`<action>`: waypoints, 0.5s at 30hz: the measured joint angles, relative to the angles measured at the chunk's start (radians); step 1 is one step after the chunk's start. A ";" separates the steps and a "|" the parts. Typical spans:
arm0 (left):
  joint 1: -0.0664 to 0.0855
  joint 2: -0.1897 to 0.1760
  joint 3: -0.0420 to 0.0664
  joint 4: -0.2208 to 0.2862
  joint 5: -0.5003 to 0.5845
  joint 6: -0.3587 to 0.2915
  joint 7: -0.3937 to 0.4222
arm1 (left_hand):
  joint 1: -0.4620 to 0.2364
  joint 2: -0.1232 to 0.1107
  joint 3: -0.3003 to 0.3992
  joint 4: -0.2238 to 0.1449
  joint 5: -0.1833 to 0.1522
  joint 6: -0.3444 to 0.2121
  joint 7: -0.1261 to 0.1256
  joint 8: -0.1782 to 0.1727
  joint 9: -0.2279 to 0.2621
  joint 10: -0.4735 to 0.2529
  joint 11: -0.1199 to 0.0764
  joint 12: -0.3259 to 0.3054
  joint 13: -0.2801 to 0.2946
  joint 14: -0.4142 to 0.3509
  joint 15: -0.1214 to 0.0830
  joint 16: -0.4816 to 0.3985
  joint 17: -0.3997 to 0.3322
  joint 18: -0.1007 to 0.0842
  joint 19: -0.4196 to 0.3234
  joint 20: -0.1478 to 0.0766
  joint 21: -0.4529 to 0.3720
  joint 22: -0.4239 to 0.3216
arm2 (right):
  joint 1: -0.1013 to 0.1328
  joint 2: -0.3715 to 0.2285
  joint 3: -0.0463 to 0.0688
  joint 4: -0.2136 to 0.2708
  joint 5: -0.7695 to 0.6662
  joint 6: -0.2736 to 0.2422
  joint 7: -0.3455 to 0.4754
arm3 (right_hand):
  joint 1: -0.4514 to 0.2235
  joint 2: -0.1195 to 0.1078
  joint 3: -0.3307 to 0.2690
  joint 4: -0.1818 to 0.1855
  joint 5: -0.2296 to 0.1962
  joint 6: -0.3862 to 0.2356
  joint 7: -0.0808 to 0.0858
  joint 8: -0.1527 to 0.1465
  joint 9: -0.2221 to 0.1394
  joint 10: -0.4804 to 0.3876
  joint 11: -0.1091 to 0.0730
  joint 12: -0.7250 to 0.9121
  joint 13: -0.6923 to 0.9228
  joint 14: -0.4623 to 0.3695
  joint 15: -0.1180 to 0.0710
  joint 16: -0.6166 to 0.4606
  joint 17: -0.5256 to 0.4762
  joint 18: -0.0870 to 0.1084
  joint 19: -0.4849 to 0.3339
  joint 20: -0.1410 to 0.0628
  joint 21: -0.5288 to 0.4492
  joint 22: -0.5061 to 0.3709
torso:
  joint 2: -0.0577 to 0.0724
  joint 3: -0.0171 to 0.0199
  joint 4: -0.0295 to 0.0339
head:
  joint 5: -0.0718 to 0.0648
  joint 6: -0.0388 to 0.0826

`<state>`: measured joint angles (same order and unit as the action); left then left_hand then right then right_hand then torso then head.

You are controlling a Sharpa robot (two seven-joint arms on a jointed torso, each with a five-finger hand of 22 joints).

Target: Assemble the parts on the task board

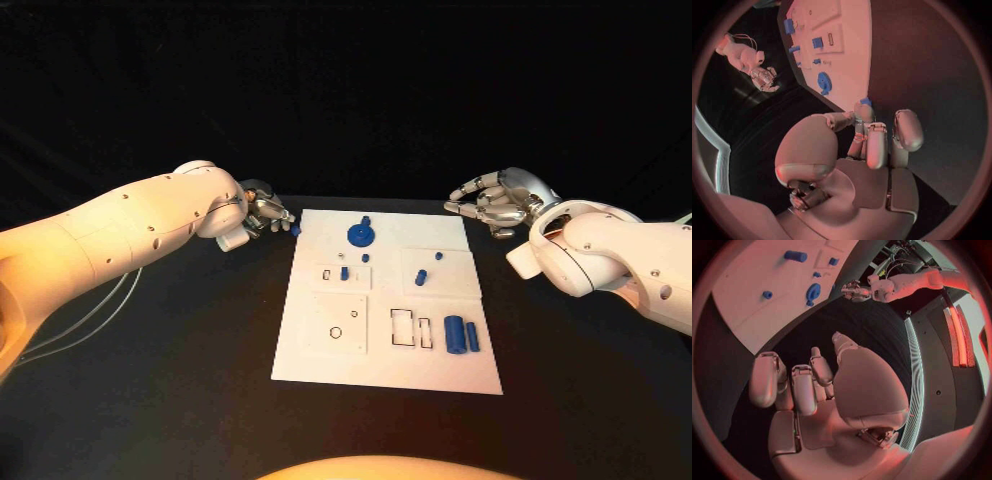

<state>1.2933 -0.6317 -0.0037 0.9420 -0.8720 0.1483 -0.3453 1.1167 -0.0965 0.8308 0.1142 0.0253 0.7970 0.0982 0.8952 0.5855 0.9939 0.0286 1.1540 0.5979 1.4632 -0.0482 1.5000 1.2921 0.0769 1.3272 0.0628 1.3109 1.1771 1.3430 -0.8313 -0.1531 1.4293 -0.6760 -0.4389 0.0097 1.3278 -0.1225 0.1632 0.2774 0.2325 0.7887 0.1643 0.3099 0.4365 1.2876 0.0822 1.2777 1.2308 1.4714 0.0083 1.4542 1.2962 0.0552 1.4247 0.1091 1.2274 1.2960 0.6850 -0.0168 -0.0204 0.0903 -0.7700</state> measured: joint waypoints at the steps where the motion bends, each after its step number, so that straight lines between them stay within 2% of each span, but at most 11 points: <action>1: 0.001 -0.003 0.001 0.001 0.001 0.000 -0.001 | 0.000 0.000 0.000 0.000 0.000 0.000 0.000 0.000 0.000 0.000 0.000 0.000 0.000 0.000 0.000 0.000 0.000 0.000 0.000 0.000 0.000 0.000 | 0.000 0.000 0.000 0.000 0.000 0.000 0.000 | 0.000 0.000 0.000 0.000 0.000 0.000 0.000 0.000 0.000 0.000 0.000 0.000 0.000 0.000 0.000 0.000 0.000 0.000 0.000 0.000 0.000 0.000 | 0.000 0.0000 0.0000 | 0.000 0.000; 7: 0.002 -0.013 0.003 0.009 -0.009 -0.022 0.007 | -0.006 -0.005 0.002 -0.002 0.000 0.000 0.000 0.000 0.000 0.000 0.000 0.000 -0.001 0.000 0.000 0.000 0.000 0.000 0.000 0.000 0.000 0.001 | 0.000 -0.001 0.000 0.001 0.000 0.000 0.000 | 0.000 0.000 0.000 0.000 0.000 0.000 0.000 0.000 0.000 0.000 0.000 0.000 0.000 0.000 0.000 0.000 0.000 0.000 0.000 0.000 0.000 0.000 | 0.000 0.0000 -0.0004 | 0.002 0.003; 8: 0.002 -0.013 0.003 0.010 -0.014 -0.031 0.011 | -0.014 -0.009 0.022 -0.022 0.000 0.000 0.000 0.000 0.000 0.000 0.000 0.000 -0.002 0.000 0.000 0.000 0.000 0.000 0.000 0.000 0.000 0.001 | 0.000 -0.001 0.000 0.001 0.000 0.000 0.000 | 0.000 0.000 0.000 0.000 0.000 0.000 0.000 0.000 0.000 0.000 0.000 0.000 0.000 0.000 0.000 0.000 0.000 0.000 0.000 0.000 0.000 0.000 | 0.000 0.0001 -0.0006 | 0.002 0.003; 9: 0.003 -0.014 0.003 0.012 -0.022 -0.045 0.019 | -0.024 -0.005 0.022 -0.022 0.000 0.000 0.000 0.000 0.000 0.000 0.000 -0.001 -0.002 0.000 0.000 0.000 0.000 0.000 0.000 0.000 0.000 0.001 | 0.000 -0.001 0.000 0.001 0.000 0.000 0.000 | 0.000 0.000 0.000 0.000 0.000 0.000 0.000 0.000 0.000 0.000 0.000 0.000 0.000 0.000 0.000 0.000 0.000 0.000 0.000 0.000 0.000 0.000 | 0.000 0.0000 -0.0006 | 0.002 0.004; 10: 0.003 -0.014 0.003 0.013 -0.030 -0.056 0.028 | -0.024 -0.005 0.022 -0.022 0.000 0.000 0.000 0.000 0.000 0.000 0.000 -0.011 -0.041 0.000 0.000 0.000 0.000 0.000 0.000 0.000 0.000 0.000 | 0.000 -0.001 0.000 0.001 0.000 0.000 0.000 | 0.000 0.000 0.000 0.000 0.000 0.000 0.000 0.000 0.000 0.000 0.000 0.000 0.000 0.000 0.000 0.000 0.000 0.000 0.000 0.000 0.000 0.000 | 0.000 -0.0001 -0.0009 | 0.002 0.004; 11: 0.003 -0.014 0.003 0.015 -0.040 -0.069 0.037 | -0.039 -0.020 0.026 -0.026 0.000 -0.006 0.006 0.000 -0.001 -0.018 0.007 -0.041 -0.078 0.000 0.001 -0.012 0.000 0.000 -0.004 0.003 -0.015 -0.025 | 0.000 -0.001 0.000 0.001 0.000 0.000 0.000 | 0.000 0.000 0.000 0.000 0.000 0.000 0.000 0.000 0.000 0.000 0.000 0.000 0.000 0.000 0.000 0.000 0.000 0.000 0.000 0.000 0.000 0.000 | 0.000 -0.0003 -0.0012 | 0.003 0.004; 12: 0.003 -0.015 0.004 0.016 -0.051 -0.081 0.049 | -0.044 -0.026 0.037 -0.037 0.000 -0.013 0.013 -0.001 -0.002 -0.033 0.011 -0.067 -0.085 -0.009 0.016 -0.024 0.000 0.001 -0.015 0.014 -0.031 -0.040 | 0.000 -0.001 0.000 0.001 0.000 0.000 0.000 | 0.000 0.000 0.000 0.000 0.000 0.000 0.000 0.000 0.000 0.000 0.000 0.000 0.000 0.000 0.000 0.000 0.000 0.000 0.000 0.000 0.000 0.000 | 0.000 -0.0003 -0.0012 | 0.003 0.004; 13: 0.003 -0.015 0.004 0.018 -0.071 -0.099 0.068 | -0.058 -0.041 0.035 -0.039 0.001 -0.022 0.021 -0.013 -0.008 -0.054 0.021 -0.083 -0.088 0.000 0.025 -0.035 0.000 0.002 -0.037 0.011 -0.047 -0.064 | 0.000 -0.001 0.000 0.001 0.000 0.000 0.000 | 0.000 0.000 0.000 0.000 0.000 0.000 0.000 0.000 0.000 0.000 0.000 0.000 0.000 0.000 0.000 0.000 0.000 0.000 0.000 0.000 0.000 0.000 | 0.000 -0.0003 -0.0012 | 0.003 0.005; 14: 0.003 -0.015 0.004 0.020 -0.087 -0.113 0.084 | -0.036 -0.065 0.003 -0.071 0.002 -0.056 0.032 -0.065 -0.037 -0.085 0.038 -0.095 -0.096 0.008 0.035 -0.058 -0.001 0.039 -0.085 0.026 -0.090 -0.127 | 0.000 -0.001 0.000 0.000 0.000 0.000 0.000 | 0.000 0.000 0.000 0.000 0.000 0.000 0.000 0.000 0.000 0.000 0.000 0.000 0.000 0.000 0.000 0.000 0.000 0.000 0.000 0.000 0.000 0.000 | 0.000 -0.0003 -0.0012 | 0.003 0.005; 15: 0.003 -0.015 0.004 0.022 -0.105 -0.126 0.102 | -0.003 -0.099 -0.014 -0.088 0.002 -0.112 0.039 -0.102 -0.048 -0.115 0.042 -0.105 -0.100 -0.022 0.047 -0.077 -0.006 0.040 -0.122 0.031 -0.123 -0.154 | 0.000 -0.001 0.000 0.000 0.000 0.000 0.000 | 0.000 0.000 0.000 0.000 0.000 0.000 0.000 0.000 0.000 0.000 0.000 0.000 0.000 0.000 0.000 0.000 0.000 0.000 0.000 0.000 0.000 0.000 | 0.000 -0.0003 -0.0013 | 0.003 0.005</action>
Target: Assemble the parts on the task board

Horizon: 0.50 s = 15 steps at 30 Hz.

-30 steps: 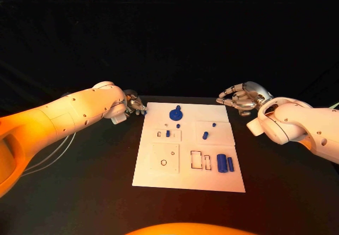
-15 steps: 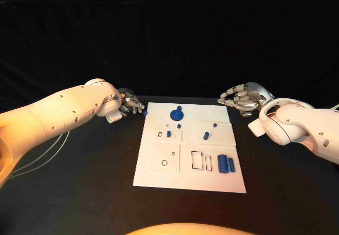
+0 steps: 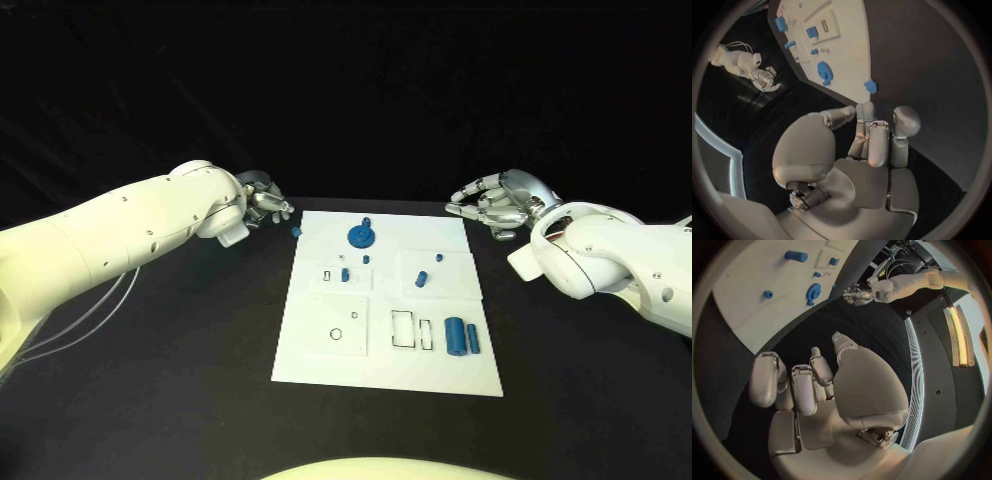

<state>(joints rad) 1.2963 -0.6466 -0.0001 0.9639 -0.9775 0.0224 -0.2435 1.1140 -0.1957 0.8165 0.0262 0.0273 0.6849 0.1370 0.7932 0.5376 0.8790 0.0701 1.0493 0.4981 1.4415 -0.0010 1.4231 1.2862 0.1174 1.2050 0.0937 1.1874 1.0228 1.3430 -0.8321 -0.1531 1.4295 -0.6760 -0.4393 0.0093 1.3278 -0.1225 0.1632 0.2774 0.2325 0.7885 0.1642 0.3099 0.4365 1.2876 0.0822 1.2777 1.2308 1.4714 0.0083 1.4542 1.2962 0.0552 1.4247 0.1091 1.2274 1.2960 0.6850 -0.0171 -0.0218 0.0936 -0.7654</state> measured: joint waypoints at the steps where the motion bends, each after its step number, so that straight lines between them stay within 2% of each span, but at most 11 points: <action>1: 0.000 0.000 0.000 0.002 -0.021 -0.014 0.020 | 0.013 -0.013 -0.018 0.014 0.000 -0.026 0.008 -0.025 -0.011 -0.028 0.010 -0.029 -0.027 -0.041 0.011 -0.040 -0.084 0.023 -0.044 0.009 -0.054 -0.084 | 0.000 0.000 0.000 0.000 0.000 0.000 0.000 | 0.000 0.000 0.000 0.000 0.000 0.000 0.000 0.000 0.000 0.000 0.000 0.000 0.000 0.000 0.000 0.000 0.000 0.000 0.000 0.000 0.000 0.000 | 0.000 0.0000 0.0001 | 0.000 0.000; 2: 0.000 0.000 0.000 0.005 -0.051 -0.032 0.048 | 0.033 -0.021 -0.067 0.000 0.000 -0.042 0.015 -0.044 -0.027 -0.052 0.014 -0.052 -0.038 -0.071 0.018 -0.061 -0.095 0.029 -0.080 0.016 -0.087 -0.099 | 0.000 0.000 0.000 0.000 0.000 0.000 0.000 | 0.000 0.000 0.000 0.000 0.000 0.000 0.000 0.000 0.000 0.000 0.000 0.000 0.000 0.000 0.000 0.000 0.000 0.000 0.000 0.000 0.000 0.000 | 0.000 0.0000 0.0001 | 0.000 0.000; 4: 0.000 0.000 -0.002 0.008 -0.094 -0.058 0.089 | 0.083 -0.030 -0.095 -0.013 0.000 -0.070 0.028 -0.082 -0.060 -0.061 0.023 -0.080 -0.064 -0.096 0.030 -0.073 -0.122 0.030 -0.095 0.032 -0.119 -0.126 | 0.000 0.000 0.000 -0.001 0.000 0.000 0.000 | 0.000 0.000 0.000 0.000 0.000 0.000 0.000 0.000 0.000 0.000 0.000 0.000 0.000 0.000 0.000 0.000 0.000 0.000 0.000 0.000 0.000 0.000 | 0.000 0.0000 0.0002 | 0.000 0.001; 5: 0.000 0.000 -0.004 0.011 -0.120 -0.072 0.113 | 0.114 -0.038 -0.106 -0.024 0.000 -0.071 0.029 -0.102 -0.076 -0.075 0.037 -0.108 -0.089 -0.134 0.038 -0.111 -0.206 0.030 -0.130 0.034 -0.173 -0.209 | 0.000 0.000 0.000 -0.001 0.000 0.000 0.000 | 0.000 0.000 0.000 0.000 0.000 -0.004 -0.003 0.000 0.000 0.000 0.000 0.000 0.000 0.000 0.000 0.000 0.000 0.000 0.000 0.000 0.000 0.000 | 0.000 0.0000 0.0004 | 0.000 0.001; 6: 0.000 0.000 -0.006 0.013 -0.138 -0.080 0.129 | 0.138 -0.039 -0.107 -0.025 0.000 -0.077 0.034 -0.116 -0.089 -0.090 0.036 -0.127 -0.099 -0.176 0.038 -0.133 -0.227 0.030 -0.185 0.040 -0.212 -0.232 | 0.000 0.000 0.000 -0.001 0.000 0.000 0.000 | 0.000 0.000 0.000 0.000 0.000 -0.003 -0.003 0.000 0.000 0.000 0.000 0.000 0.000 0.000 0.000 0.000 0.000 0.000 0.000 0.000 0.000 0.000 | 0.000 0.0000 0.0008 | 0.001 0.002; 7: 0.000 0.000 -0.007 0.016 -0.155 -0.087 0.143 | 0.154 -0.041 -0.110 -0.027 0.000 -0.098 0.030 -0.128 -0.102 -0.102 0.038 -0.139 -0.112 -0.192 0.039 -0.142 -0.237 0.064 -0.196 0.038 -0.223 -0.242 | 0.000 0.000 0.000 -0.001 0.000 0.000 0.000 | 0.000 0.000 0.000 0.000 0.000 -0.003 -0.003 0.000 0.000 0.000 0.000 0.000 0.000 0.000 0.000 0.000 0.000 0.000 0.000 0.000 0.000 0.000 | 0.000 -0.0001 0.0008 | 0.001 0.002; 8: -0.001 0.000 -0.009 0.018 -0.170 -0.092 0.155 | 0.168 -0.044 -0.124 -0.041 0.000 -0.111 0.029 -0.139 -0.115 -0.105 0.039 -0.144 -0.117 -0.196 0.039 -0.142 -0.239 0.061 -0.200 0.041 -0.231 -0.247 | 0.000 0.000 0.000 -0.001 0.000 0.000 0.000 | 0.000 0.000 0.000 0.000 0.000 -0.003 -0.003 0.000 0.000 0.000 0.000 0.000 0.000 0.000 0.000 0.000 0.000 0.000 0.000 0.000 0.000 0.000 | 0.000 -0.0001 0.0008 | 0.001 0.002; 11: -0.004 0.000 -0.016 0.024 -0.211 -0.102 0.183 | 0.188 -0.047 -0.124 -0.041 0.000 -0.111 0.031 -0.143 -0.132 -0.105 0.039 -0.167 -0.141 -0.208 0.049 -0.155 -0.275 0.061 -0.203 0.044 -0.234 -0.249 | 0.000 0.000 0.000 -0.001 0.000 0.000 0.001 | 0.000 0.000 0.000 0.000 0.000 -0.003 -0.003 0.000 0.000 0.000 0.000 0.000 0.000 0.000 0.000 0.000 0.000 0.000 0.000 0.000 0.000 0.000 | 0.000 -0.0003 0.0012 | 0.002 0.003; 12: -0.005 0.000 -0.018 0.025 -0.223 -0.103 0.189 | 0.196 -0.051 -0.124 -0.041 0.000 -0.110 0.030 -0.143 -0.147 -0.114 0.048 -0.192 -0.166 -0.249 0.051 -0.183 -0.344 0.061 -0.211 0.052 -0.246 -0.253 | 0.000 0.000 0.000 -0.001 0.000 0.000 0.001 | 0.000 0.000 0.000 0.000 0.000 -0.003 -0.003 0.000 0.000 0.000 0.000 0.000 0.000 0.000 0.000 0.000 0.000 0.000 0.000 0.000 0.000 0.000 | 0.000 -0.0003 0.0013 | 0.002 0.003; 13: -0.007 -0.001 -0.020 0.027 -0.233 -0.104 0.195 | 0.202 -0.051 -0.128 -0.038 0.000 -0.108 0.027 -0.143 -0.149 -0.114 0.048 -0.208 -0.172 -0.273 0.052 -0.198 -0.353 0.061 -0.211 0.052 -0.252 -0.254 | 0.000 0.000 0.000 -0.002 0.000 0.000 0.001 | 0.000 0.000 0.000 0.000 0.000 -0.003 -0.003 0.000 0.000 0.000 0.000 0.000 0.000 0.000 0.000 0.000 0.000 0.000 0.000 0.000 0.000 0.000 | 0.000 -0.0002 0.0013 | 0.003 0.003; 15: -0.010 -0.001 -0.024 0.029 -0.251 -0.106 0.202 | 0.203 -0.053 -0.190 -0.033 0.000 -0.097 0.032 -0.158 -0.157 -0.115 0.048 -0.222 -0.183 -0.284 0.051 -0.202 -0.368 0.061 -0.214 0.055 -0.253 -0.255 | 0.000 0.000 0.000 -0.002 0.000 0.000 0.001 | 0.000 0.000 0.000 0.000 0.000 -0.003 -0.003 0.000 0.000 0.000 0.000 0.000 0.000 0.000 0.000 0.000 0.000 0.000 0.000 0.000 0.000 0.000 | 0.000 -0.0007 0.0012 | 0.004 0.003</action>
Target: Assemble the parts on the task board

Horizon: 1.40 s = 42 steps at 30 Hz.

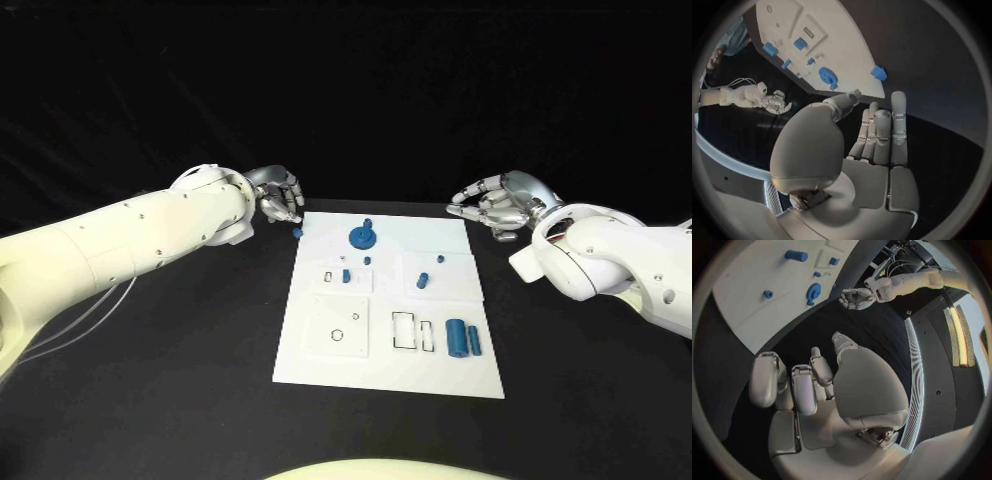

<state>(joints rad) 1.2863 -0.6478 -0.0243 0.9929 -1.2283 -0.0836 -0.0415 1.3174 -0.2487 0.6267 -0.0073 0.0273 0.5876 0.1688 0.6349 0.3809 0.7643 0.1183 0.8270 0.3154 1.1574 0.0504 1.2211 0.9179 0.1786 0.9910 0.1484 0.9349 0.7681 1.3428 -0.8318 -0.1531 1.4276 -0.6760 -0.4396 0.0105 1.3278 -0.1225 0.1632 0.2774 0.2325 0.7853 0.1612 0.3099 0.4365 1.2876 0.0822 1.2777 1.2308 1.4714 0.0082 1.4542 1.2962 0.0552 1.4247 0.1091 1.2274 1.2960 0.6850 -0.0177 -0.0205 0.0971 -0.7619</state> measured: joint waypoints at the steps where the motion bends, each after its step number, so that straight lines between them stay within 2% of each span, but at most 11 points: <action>1: -0.002 0.000 -0.002 0.000 -0.009 0.000 0.002 | 0.000 0.000 0.000 0.000 0.000 0.010 0.004 0.000 -0.003 0.000 0.000 0.000 -0.008 0.000 0.000 0.000 -0.004 0.000 0.000 0.000 0.000 -0.001 | 0.000 0.000 0.000 0.000 0.000 0.000 0.000 | 0.000 0.000 0.000 0.000 0.000 0.000 0.000 0.000 0.000 0.000 0.000 0.000 0.000 0.000 0.000 0.000 0.000 0.000 0.000 0.000 0.000 0.000 | 0.000 -0.0002 0.0000 | 0.000 0.000; 11: -0.014 0.012 -0.012 -0.033 -0.030 0.001 -0.007 | 0.000 0.000 -0.027 0.027 0.000 0.037 0.006 -0.008 -0.034 -0.004 0.005 -0.009 -0.027 0.001 0.000 0.001 -0.010 0.000 0.000 0.000 -0.015 -0.009 | -0.002 0.000 0.000 -0.002 0.000 0.000 0.000 | 0.000 0.000 0.000 0.000 0.000 0.000 0.000 0.000 0.000 0.000 0.000 0.000 0.000 0.000 0.000 0.000 0.000 0.000 0.000 0.000 0.000 0.000 | 0.000 -0.0008 -0.0017 | 0.006 0.004; 12: -0.014 0.015 -0.012 -0.040 -0.026 -0.001 -0.007 | 0.000 0.000 -0.054 0.053 0.000 0.049 0.007 -0.008 -0.045 0.012 -0.007 -0.009 -0.027 0.001 0.000 0.001 -0.010 0.000 0.000 0.000 -0.015 -0.010 | -0.003 0.000 0.000 -0.002 0.000 0.000 0.000 | 0.000 0.000 0.000 0.000 0.000 0.000 0.000 0.000 0.000 0.000 0.000 0.000 0.000 0.000 0.000 0.000 0.000 0.000 0.000 0.000 0.000 0.000 | 0.000 -0.0008 -0.0018 | 0.006 0.005; 14: -0.015 0.019 -0.012 -0.049 -0.018 -0.005 -0.005 | 0.000 0.000 -0.054 0.054 0.000 0.062 0.009 -0.026 -0.049 0.047 -0.007 -0.005 -0.027 0.009 -0.009 0.011 -0.007 0.000 0.000 0.000 -0.015 -0.012 | -0.003 0.000 0.000 -0.003 0.000 0.000 0.000 | 0.000 0.000 0.000 0.000 0.000 0.000 0.000 0.000 0.000 0.000 0.000 0.000 0.000 0.000 0.000 0.000 0.000 0.000 0.000 0.000 0.000 0.000 | 0.000 -0.0008 -0.0021 | 0.007 0.005; 18: -0.015 0.027 -0.013 -0.067 0.003 -0.008 -0.002 | 0.008 0.008 -0.054 0.054 0.000 0.076 0.003 -0.032 -0.074 0.071 -0.020 0.055 -0.021 0.073 -0.016 0.064 0.055 0.000 0.013 -0.013 -0.013 -0.011 | -0.004 0.001 0.000 -0.004 0.000 0.001 0.001 | 0.000 0.000 0.000 0.000 0.000 0.000 0.000 0.015 0.000 0.000 0.000 0.000 0.000 0.000 0.000 0.000 0.000 0.000 0.000 0.000 0.000 0.000 | 0.001 -0.0007 -0.0024 | 0.008 0.005; 22: -0.015 0.036 -0.013 -0.078 0.017 0.009 -0.001 | 0.019 0.019 -0.081 0.080 0.000 0.108 -0.007 -0.056 -0.096 0.076 -0.025 0.149 0.036 0.111 -0.025 0.120 0.133 -0.001 0.066 -0.026 0.042 0.044 | -0.005 0.002 0.000 -0.005 0.000 0.001 0.001 | 0.000 0.000 0.000 0.000 0.000 0.000 0.000 0.015 0.000 0.000 0.000 0.000 0.000 0.000 0.000 0.000 0.000 0.000 0.000 0.000 0.000 0.000 | 0.001 -0.0003 -0.0029 | 0.008 0.006; 27: -0.015 0.050 -0.013 -0.097 0.024 0.070 -0.012 | 0.018 0.019 -0.081 0.080 0.000 0.140 -0.019 -0.072 -0.119 0.080 -0.029 0.273 0.110 0.142 -0.038 0.155 0.181 -0.001 0.079 -0.029 0.079 0.091 | -0.005 0.003 0.000 -0.006 0.000 0.001 0.001 | 0.000 0.000 0.000 0.000 0.000 0.000 0.000 0.015 0.000 0.000 0.000 0.000 0.000 0.000 0.000 0.000 0.000 0.000 0.000 0.000 0.000 0.000 | 0.001 0.0004 -0.0030 | 0.008 0.004; 29: -0.016 0.056 -0.013 -0.105 0.028 0.089 -0.016 | 0.018 0.018 -0.081 0.081 0.000 0.140 -0.019 -0.072 -0.131 0.080 -0.029 0.305 0.127 0.147 -0.033 0.162 0.190 -0.001 0.087 -0.035 0.087 0.096 | -0.005 0.003 0.000 -0.006 0.000 0.001 0.001 | 0.000 0.000 0.000 0.000 0.000 0.000 0.000 0.015 0.000 0.000 0.000 0.000 0.000 0.000 0.000 0.000 0.000 0.000 0.000 0.000 0.000 0.000 | 0.001 0.0004 -0.0031 | 0.008 0.004; 30: -0.016 0.058 -0.013 -0.109 0.030 0.097 -0.018 | 0.018 0.018 -0.106 0.105 0.000 0.140 -0.019 -0.086 -0.131 0.080 -0.029 0.312 0.135 0.147 -0.033 0.162 0.192 -0.001 0.087 -0.035 0.087 0.097 | -0.005 0.003 0.000 -0.006 0.000 0.001 0.001 | 0.000 0.000 0.000 0.000 0.000 0.000 0.000 0.015 0.000 0.000 0.000 0.000 0.000 0.000 0.000 0.000 0.000 0.000 0.000 0.000 0.000 0.000 | 0.001 0.0004 -0.0031 | 0.008 0.004; 40: -0.018 0.076 -0.013 -0.146 0.054 0.110 -0.018 | 0.019 0.019 -0.129 0.090 0.000 0.140 -0.019 -0.101 -0.154 0.080 -0.029 0.366 0.166 0.159 -0.031 0.181 0.223 -0.001 0.087 -0.035 0.107 0.128 | -0.006 0.005 0.000 -0.007 0.000 0.002 0.001 | 0.000 0.000 0.000 0.000 0.000 0.000 0.000 0.015 0.000 0.000 0.000 0.000 0.000 0.000 0.000 0.000 0.000 0.000 0.000 0.000 0.000 0.000 | 0.001 0.0001 -0.0022 | 0.007 0.003; 42: -0.018 0.078 -0.013 -0.152 0.057 0.106 -0.016 | 0.030 0.030 -0.129 0.090 0.000 0.140 -0.019 -0.101 -0.156 0.080 -0.029 0.370 0.172 0.167 -0.038 0.197 0.232 -0.001 0.087 -0.035 0.118 0.144 | -0.007 0.005 0.000 -0.007 0.000 0.002 0.001 | 0.000 0.000 0.000 0.000 0.000 0.000 0.000 0.015 0.000 0.000 0.000 0.000 0.000 -0.007 -0.007 0.000 0.000 0.000 0.000 0.000 0.000 0.000 | 0.001 -0.0002 -0.0018 | 0.007 0.004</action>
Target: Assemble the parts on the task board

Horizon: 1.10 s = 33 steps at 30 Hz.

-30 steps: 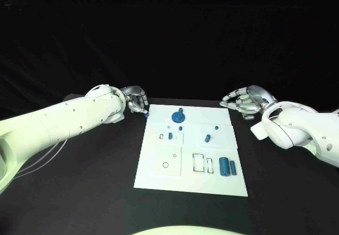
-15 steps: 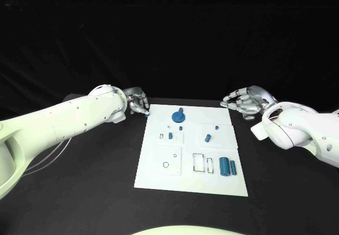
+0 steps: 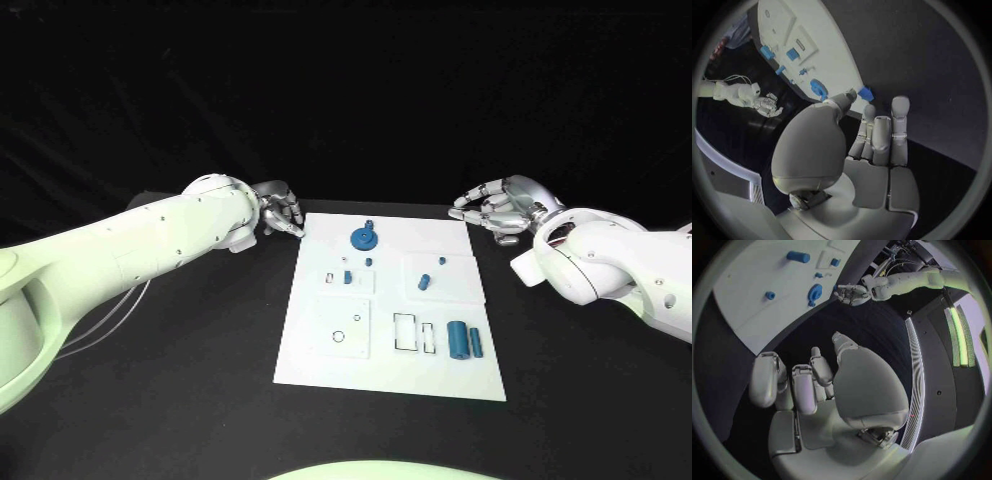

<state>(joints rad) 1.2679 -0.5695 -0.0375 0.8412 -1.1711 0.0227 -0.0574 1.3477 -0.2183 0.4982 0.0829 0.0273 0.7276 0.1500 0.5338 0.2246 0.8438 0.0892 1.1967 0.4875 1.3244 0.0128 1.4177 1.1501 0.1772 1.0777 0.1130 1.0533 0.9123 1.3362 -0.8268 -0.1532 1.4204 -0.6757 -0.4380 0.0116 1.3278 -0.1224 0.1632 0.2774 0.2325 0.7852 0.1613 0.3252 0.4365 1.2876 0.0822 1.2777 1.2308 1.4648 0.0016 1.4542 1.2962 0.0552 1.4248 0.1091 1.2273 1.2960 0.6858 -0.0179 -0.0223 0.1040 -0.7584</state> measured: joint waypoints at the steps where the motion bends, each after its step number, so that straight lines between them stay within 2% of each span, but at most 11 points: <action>1: 0.000 0.001 0.000 -0.002 0.001 -0.001 0.001 | 0.000 0.000 0.000 0.000 0.000 0.000 0.000 0.000 -0.001 0.000 0.000 0.000 0.000 0.001 0.000 0.000 0.004 0.000 0.000 0.000 0.000 0.003 | 0.000 0.000 0.000 0.000 0.000 0.000 0.000 | 0.000 0.000 0.000 0.000 0.000 0.000 0.000 0.000 0.000 0.000 0.000 0.000 0.000 0.000 0.000 0.000 0.000 0.000 0.000 0.000 0.000 0.000 | 0.000 0.0000 0.0001 | 0.000 0.000; 2: 0.000 0.002 0.000 -0.004 0.002 -0.001 0.002 | 0.000 0.000 0.000 0.000 0.000 0.000 0.000 -0.004 -0.002 0.000 0.000 0.000 0.001 0.005 0.005 0.000 0.005 0.000 0.010 0.006 0.000 0.004 | 0.000 0.000 0.000 0.000 0.000 0.000 0.000 | 0.000 0.000 0.000 0.000 0.000 0.000 0.000 0.000 0.000 0.000 0.000 0.000 0.000 0.000 0.000 0.000 0.000 0.000 0.000 0.000 0.000 0.000 | 0.000 0.0001 0.0001 | 0.000 0.000; 4: 0.000 0.005 0.000 -0.008 0.004 -0.002 0.004 | 0.008 0.008 0.000 0.000 0.000 0.000 0.000 -0.011 -0.003 0.000 0.000 0.000 0.006 0.009 0.002 0.000 0.006 0.000 0.030 0.002 0.011 0.005 | 0.000 0.000 0.000 0.000 0.000 0.000 0.000 | 0.000 0.000 0.000 0.000 0.000 -0.001 0.001 0.000 0.000 0.000 0.000 0.000 0.000 0.000 0.000 0.000 0.000 0.000 0.000 0.000 0.000 0.000 | 0.000 0.0002 0.0001 | 0.000 0.000; 13: -0.002 0.013 0.000 -0.027 0.010 -0.003 0.008 | 0.015 0.015 0.000 0.000 0.000 0.006 0.006 -0.011 -0.007 0.000 0.000 0.009 0.007 0.009 0.002 0.007 0.006 0.000 0.030 0.001 0.012 0.009 | -0.001 -0.001 0.000 0.001 0.000 0.000 0.000 | 0.000 0.000 0.000 0.000 0.000 -0.001 0.001 0.000 0.000 0.000 0.000 0.000 0.000 0.000 0.000 0.000 0.000 0.000 0.000 0.000 0.000 0.000 | 0.000 0.0004 0.0000 | 0.000 -0.001; 16: -0.003 0.019 0.000 -0.036 0.011 -0.002 0.008 | 0.029 0.029 0.000 0.000 0.000 0.006 0.005 -0.011 -0.008 0.000 0.000 0.009 0.008 0.009 0.002 0.007 0.011 0.000 0.030 0.002 0.012 0.012 | -0.001 -0.001 0.000 0.002 0.000 0.000 -0.001 | 0.000 0.000 0.000 0.000 0.000 -0.001 0.001 0.000 0.000 0.000 0.000 0.000 0.000 0.000 0.000 0.000 0.000 0.000 0.000 0.000 0.000 0.000 | 0.001 0.0004 -0.0006 | 0.000 -0.001; 20: -0.006 0.027 0.000 -0.048 0.011 0.002 0.009 | 0.032 0.032 0.000 0.000 0.000 0.014 0.004 -0.012 -0.010 0.000 0.000 0.013 0.008 0.009 0.002 0.008 0.015 0.000 0.030 0.001 0.023 0.023 | -0.001 0.000 0.000 0.002 0.000 0.000 -0.001 | 0.000 0.000 0.000 0.000 0.000 -0.001 0.001 0.000 0.000 0.000 0.000 0.000 0.000 0.000 0.000 0.000 0.000 0.000 0.000 0.000 0.000 0.000 | 0.002 0.0004 -0.0012 | 0.000 -0.001; 21: -0.008 0.028 0.000 -0.051 0.011 0.005 0.009 | 0.036 0.035 0.000 0.000 0.000 0.014 0.004 -0.023 -0.010 0.000 0.000 0.017 0.010 0.012 0.005 0.008 0.017 0.000 0.030 0.001 0.023 0.027 | -0.001 0.000 0.000 0.002 0.000 0.000 -0.001 | 0.000 0.000 0.000 0.000 0.000 -0.001 0.001 0.000 0.000 0.000 0.000 0.000 0.000 0.000 0.000 0.000 0.000 0.000 0.000 0.000 0.000 0.000 | 0.002 0.0004 -0.0012 | 0.000 -0.002; 23: -0.009 0.029 0.000 -0.054 0.011 0.011 0.009 | 0.036 0.035 0.000 0.000 0.000 0.015 0.003 -0.023 -0.014 0.000 0.000 0.017 0.020 0.017 0.000 0.008 0.020 0.000 0.030 0.001 0.023 0.032 | -0.001 0.000 0.000 0.001 0.000 0.000 -0.001 | 0.000 0.000 0.000 0.000 0.000 -0.001 0.001 0.000 0.000 0.000 0.000 0.000 0.000 0.000 0.000 0.000 0.000 0.000 0.000 0.000 0.000 0.000 | 0.002 0.0003 -0.0012 | -0.001 -0.002; 29: -0.009 0.029 0.001 -0.060 0.010 0.040 0.004 | 0.036 0.035 0.000 0.000 0.000 0.016 0.002 -0.023 -0.016 0.000 0.000 0.023 0.047 0.021 0.003 0.008 0.029 -0.001 0.031 0.001 0.035 0.033 | -0.001 0.001 0.000 0.001 0.000 0.000 -0.001 | 0.000 0.000 0.000 0.000 0.000 -0.001 0.001 0.000 0.000 0.000 0.000 0.000 0.000 0.000 0.000 0.000 0.000 0.000 0.000 0.000 0.000 0.000 | 0.002 0.0004 -0.0006 | -0.003 -0.005; 31: -0.009 0.029 0.001 -0.061 0.010 0.047 0.003 | 0.046 0.025 0.000 -0.001 0.000 0.016 0.002 -0.023 -0.016 0.000 0.000 0.023 0.049 0.022 0.003 0.008 0.029 -0.001 0.031 0.001 0.035 0.033 | -0.001 0.001 0.000 0.001 0.000 0.000 -0.001 | 0.000 0.000 0.000 0.000 0.000 -0.001 0.001 0.000 0.000 0.000 0.000 0.000 0.000 0.000 0.000 0.000 0.000 0.000 0.000 0.000 0.000 0.000 | 0.002 0.0004 0.0001 | -0.003 -0.005; 33: -0.009 0.029 0.001 -0.062 0.010 0.054 0.001 | 0.046 0.025 0.000 -0.001 0.000 0.018 0.000 -0.023 -0.016 0.000 0.000 0.023 0.051 0.022 0.003 0.008 0.033 -0.001 0.031 0.001 0.035 0.033 | -0.001 0.001 0.000 0.001 0.000 0.000 -0.001 | 0.000 0.000 0.000 0.000 0.000 -0.001 0.001 0.000 0.000 0.000 0.000 0.000 0.000 0.000 0.000 0.000 0.000 0.000 0.000 0.000 0.000 0.000 | 0.002 0.0004 0.0006 | -0.004 -0.005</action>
<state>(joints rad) 1.2590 -0.5408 -0.0362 0.7791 -1.1608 0.0765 -0.0564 1.3938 -0.1935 0.4985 0.0823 0.0273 0.7460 0.1495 0.5108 0.2089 0.8440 0.0889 1.2200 0.5389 1.3460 0.0159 1.4255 1.1835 0.1767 1.1083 0.1144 1.0880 0.9458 1.3351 -0.8262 -0.1532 1.4210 -0.6756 -0.4375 0.0111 1.3278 -0.1224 0.1632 0.2774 0.2325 0.7840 0.1624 0.3252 0.4365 1.2876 0.0822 1.2777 1.2308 1.4648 0.0016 1.4542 1.2962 0.0552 1.4248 0.1090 1.2273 1.2961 0.6875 -0.0175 -0.0218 0.1004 -0.7637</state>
